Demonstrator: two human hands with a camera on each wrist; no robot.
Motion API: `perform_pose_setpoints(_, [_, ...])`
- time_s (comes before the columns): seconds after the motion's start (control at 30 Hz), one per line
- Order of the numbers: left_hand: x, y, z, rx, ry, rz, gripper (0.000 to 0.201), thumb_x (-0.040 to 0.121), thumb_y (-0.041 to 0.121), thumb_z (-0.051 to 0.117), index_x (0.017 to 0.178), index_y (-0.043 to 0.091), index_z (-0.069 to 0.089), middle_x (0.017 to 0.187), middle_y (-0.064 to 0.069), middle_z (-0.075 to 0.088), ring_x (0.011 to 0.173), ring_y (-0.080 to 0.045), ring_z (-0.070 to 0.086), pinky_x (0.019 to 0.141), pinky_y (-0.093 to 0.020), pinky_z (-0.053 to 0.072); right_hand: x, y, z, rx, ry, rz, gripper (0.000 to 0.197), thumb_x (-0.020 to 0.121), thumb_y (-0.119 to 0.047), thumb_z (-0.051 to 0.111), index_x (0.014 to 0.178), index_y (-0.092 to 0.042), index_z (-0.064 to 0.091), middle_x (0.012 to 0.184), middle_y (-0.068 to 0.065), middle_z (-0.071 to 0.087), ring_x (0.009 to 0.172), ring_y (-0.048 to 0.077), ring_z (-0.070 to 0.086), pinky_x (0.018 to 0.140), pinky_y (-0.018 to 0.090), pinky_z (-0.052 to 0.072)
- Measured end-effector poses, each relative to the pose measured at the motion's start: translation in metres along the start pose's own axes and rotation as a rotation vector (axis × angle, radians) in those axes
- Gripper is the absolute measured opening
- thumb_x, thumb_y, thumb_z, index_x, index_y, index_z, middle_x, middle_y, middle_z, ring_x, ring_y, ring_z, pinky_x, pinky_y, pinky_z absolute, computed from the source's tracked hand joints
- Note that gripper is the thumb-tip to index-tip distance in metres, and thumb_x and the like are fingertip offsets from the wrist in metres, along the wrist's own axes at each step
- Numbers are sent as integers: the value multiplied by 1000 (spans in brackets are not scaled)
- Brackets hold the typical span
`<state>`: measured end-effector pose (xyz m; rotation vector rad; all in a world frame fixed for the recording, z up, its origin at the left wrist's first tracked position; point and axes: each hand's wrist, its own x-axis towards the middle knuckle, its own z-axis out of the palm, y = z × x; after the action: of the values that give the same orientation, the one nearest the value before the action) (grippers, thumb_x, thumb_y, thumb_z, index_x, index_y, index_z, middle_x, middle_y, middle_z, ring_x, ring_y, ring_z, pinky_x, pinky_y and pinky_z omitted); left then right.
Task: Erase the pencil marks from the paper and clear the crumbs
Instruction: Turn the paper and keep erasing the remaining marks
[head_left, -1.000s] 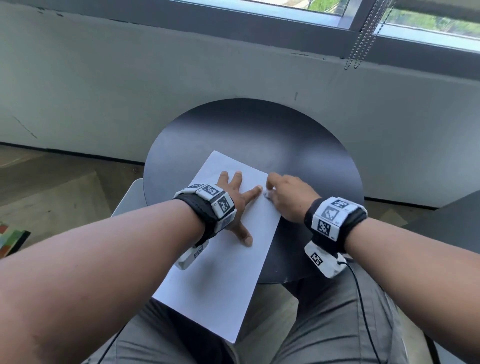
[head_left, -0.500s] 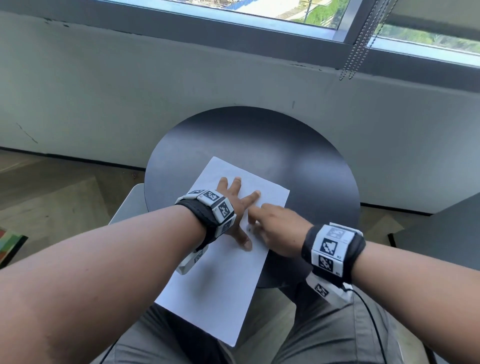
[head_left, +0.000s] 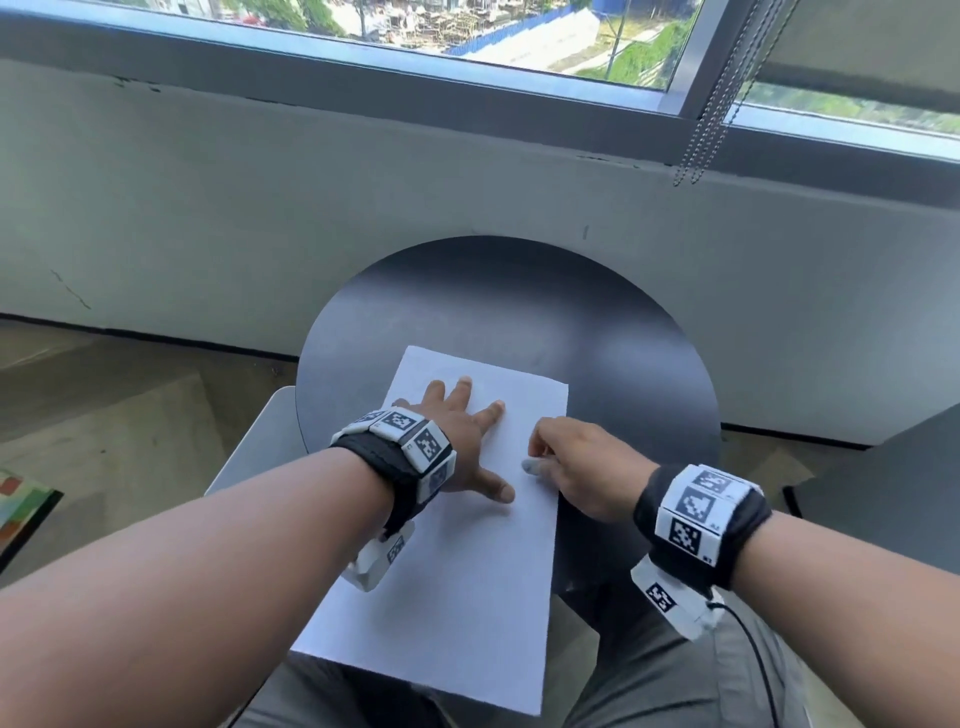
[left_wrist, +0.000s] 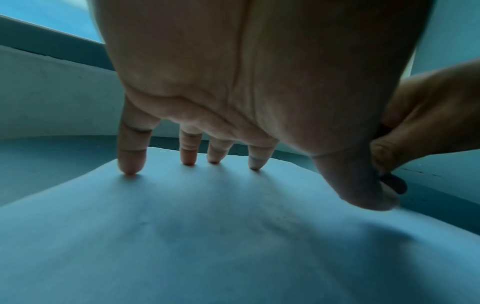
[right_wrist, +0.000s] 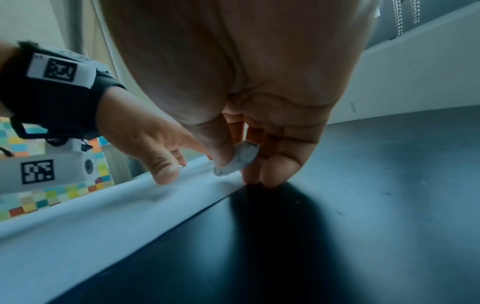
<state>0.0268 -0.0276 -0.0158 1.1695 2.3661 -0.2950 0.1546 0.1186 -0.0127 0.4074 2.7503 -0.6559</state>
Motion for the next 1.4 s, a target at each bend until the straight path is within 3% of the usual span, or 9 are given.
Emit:
perform_pose_setpoints(0.3, [-21, -26, 8, -60, 77, 46, 75, 87, 68, 59, 148, 31, 36, 159, -5, 25, 141, -30, 25, 106, -49, 41, -1, 3, -21, 23, 94, 30, 13, 97, -37, 50, 91, -26, 47, 93, -6, 58, 86, 21, 55, 76, 38, 49])
perform_pose_setpoints(0.5, [-30, -36, 9, -220, 115, 44, 59, 96, 53, 57, 149, 30, 43, 151, 2, 41, 139, -22, 36, 112, -41, 38, -4, -3, -11, 3, 60, -41, 11, 98, -32, 50, 91, -24, 46, 86, -9, 57, 80, 20, 53, 73, 36, 48])
perform_pose_setpoints(0.63, [-35, -58, 2, -333, 155, 52, 43, 99, 43, 59, 141, 35, 53, 116, 15, 63, 114, -13, 52, 98, -31, 43, 1, 10, -16, -11, 16, -61, 10, 94, -39, 53, 91, -31, 47, 96, -8, 63, 91, 20, 59, 81, 44, 51])
perform_pose_setpoints(0.73, [-35, -67, 8, -304, 170, 70, 50, 94, 45, 65, 141, 39, 51, 110, 19, 53, 117, -12, 49, 96, -29, 40, 7, 15, -22, -18, -47, -88, 8, 94, -39, 56, 93, -34, 49, 100, -14, 64, 94, 15, 61, 84, 42, 52])
perform_pose_setpoints(0.83, [-31, -73, 21, -129, 147, 92, 85, 82, 63, 69, 154, 45, 27, 157, 11, 26, 149, -19, 18, 118, -43, 23, 11, 16, -32, -34, -107, -110, 6, 93, -35, 56, 91, -34, 50, 100, -19, 66, 95, 9, 62, 85, 38, 52])
perform_pose_setpoints(0.93, [-34, -71, 27, -64, 78, 123, 98, 76, 74, 67, 155, 46, 16, 168, 14, -3, 155, -19, -8, 123, -56, 5, 19, 11, -38, -87, -126, -98, 3, 94, -30, 54, 92, -30, 51, 100, -18, 65, 97, 11, 59, 85, 35, 50])
perform_pose_setpoints(1.03, [-40, -60, 33, -31, 82, 199, 102, 71, 82, 63, 154, 40, 22, 167, 15, 1, 154, -16, -8, 122, -54, 3, 29, -1, -37, -188, -35, -76, 11, 94, -40, 55, 95, -29, 52, 101, -8, 55, 97, 18, 52, 81, 34, 44])
perform_pose_setpoints(1.2, [-37, -55, 24, -108, 231, 243, 72, 82, 73, 61, 144, 43, 43, 154, 12, 32, 151, -16, 12, 123, -46, 8, 45, -23, -22, -184, 52, -55, 15, 95, -40, 53, 101, -26, 55, 109, -2, 61, 99, 23, 55, 77, 33, 44])
perform_pose_setpoints(1.4, [-19, -57, 24, 5, 17, 166, 125, 63, 87, 66, 157, 46, -5, 168, 8, -18, 154, -21, -17, 122, -60, 2, 58, -33, -11, -116, 30, 21, 21, 93, -38, 56, 107, -22, 57, 112, 3, 63, 104, 24, 56, 83, 33, 47])
